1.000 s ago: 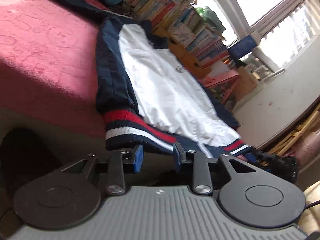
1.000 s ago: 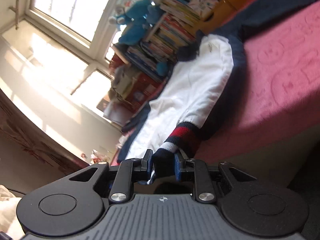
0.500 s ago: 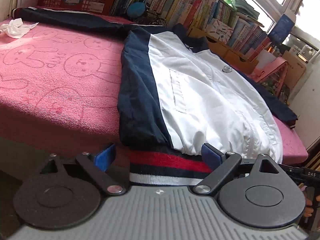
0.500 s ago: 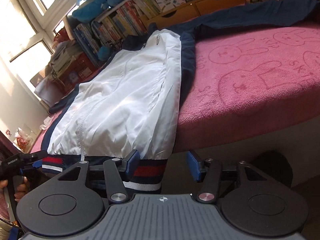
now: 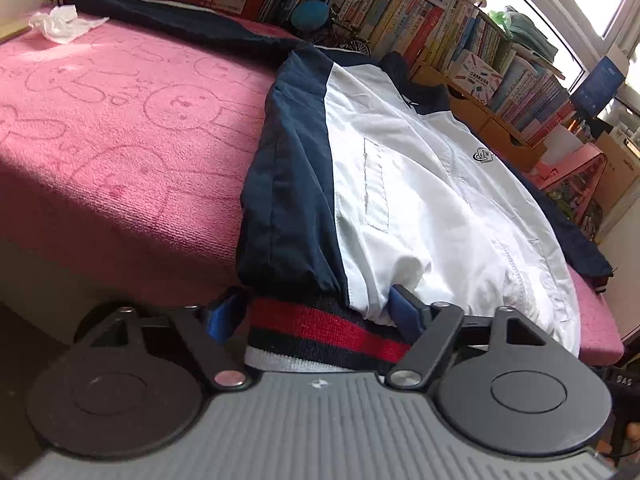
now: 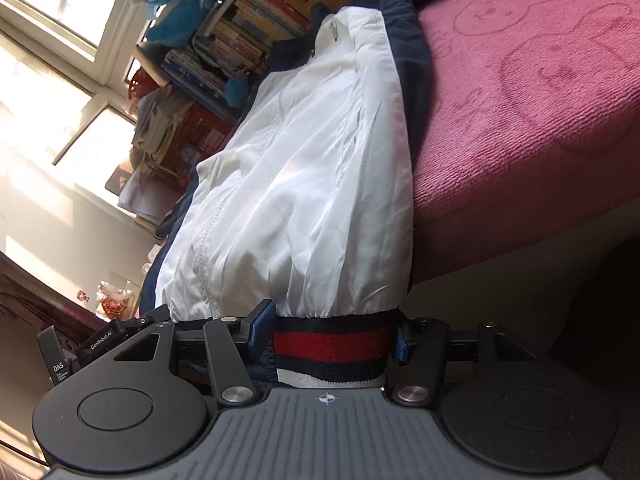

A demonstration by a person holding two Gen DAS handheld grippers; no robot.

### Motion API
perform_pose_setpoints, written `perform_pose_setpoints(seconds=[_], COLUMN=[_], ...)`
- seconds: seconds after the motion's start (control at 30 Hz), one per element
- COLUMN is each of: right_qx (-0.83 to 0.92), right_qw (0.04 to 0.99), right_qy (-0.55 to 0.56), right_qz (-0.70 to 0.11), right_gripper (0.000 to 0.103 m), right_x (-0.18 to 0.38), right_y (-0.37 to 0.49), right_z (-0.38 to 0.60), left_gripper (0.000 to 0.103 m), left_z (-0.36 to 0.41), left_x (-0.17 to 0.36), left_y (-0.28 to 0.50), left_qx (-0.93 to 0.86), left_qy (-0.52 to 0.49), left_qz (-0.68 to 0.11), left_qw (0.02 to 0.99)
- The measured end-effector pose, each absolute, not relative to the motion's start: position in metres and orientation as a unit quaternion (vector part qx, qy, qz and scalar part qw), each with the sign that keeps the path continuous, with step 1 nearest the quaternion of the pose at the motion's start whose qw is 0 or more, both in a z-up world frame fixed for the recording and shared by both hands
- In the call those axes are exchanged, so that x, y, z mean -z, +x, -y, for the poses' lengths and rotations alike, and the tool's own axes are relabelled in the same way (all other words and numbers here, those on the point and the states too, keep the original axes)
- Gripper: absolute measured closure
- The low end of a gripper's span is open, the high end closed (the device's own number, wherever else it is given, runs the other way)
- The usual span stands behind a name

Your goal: Fold clothes

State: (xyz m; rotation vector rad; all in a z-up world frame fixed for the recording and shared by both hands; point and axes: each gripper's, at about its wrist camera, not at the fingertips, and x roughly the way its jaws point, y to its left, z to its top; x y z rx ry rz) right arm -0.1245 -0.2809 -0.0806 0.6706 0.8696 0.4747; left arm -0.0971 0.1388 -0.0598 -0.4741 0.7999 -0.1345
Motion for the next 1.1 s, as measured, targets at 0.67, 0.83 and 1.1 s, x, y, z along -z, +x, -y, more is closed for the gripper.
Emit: perform_pose_setpoints(seconds=[0.67, 0.83, 1.1], right_qx=[-0.202, -0.154, -0.070], right_qw=[0.903, 0.902, 0.956], right_qy=[0.020, -0.074, 0.010], right_qz=[-0.378, -0.397, -0.285], right_gripper=[0.078, 0.052, 0.043], right_x=[0.006, 0.020, -0.036], right_y=[-0.149, -0.167, -0.131], right_z=[0.215, 0.229, 0.290], left_gripper=[0.073, 0.063, 0.055], left_z=[-0.170, -0.172, -0.150], left_x=[0.053, 0.023, -0.019], left_y=[-0.132, -0.120, -0.080], left_qx=[0.076, 0.048, 0.047], left_qy=[-0.247, -0.153, -0.008], left_qz=[-0.362, -0.326, -0.260], left_qw=[0.896, 0.932, 0.964])
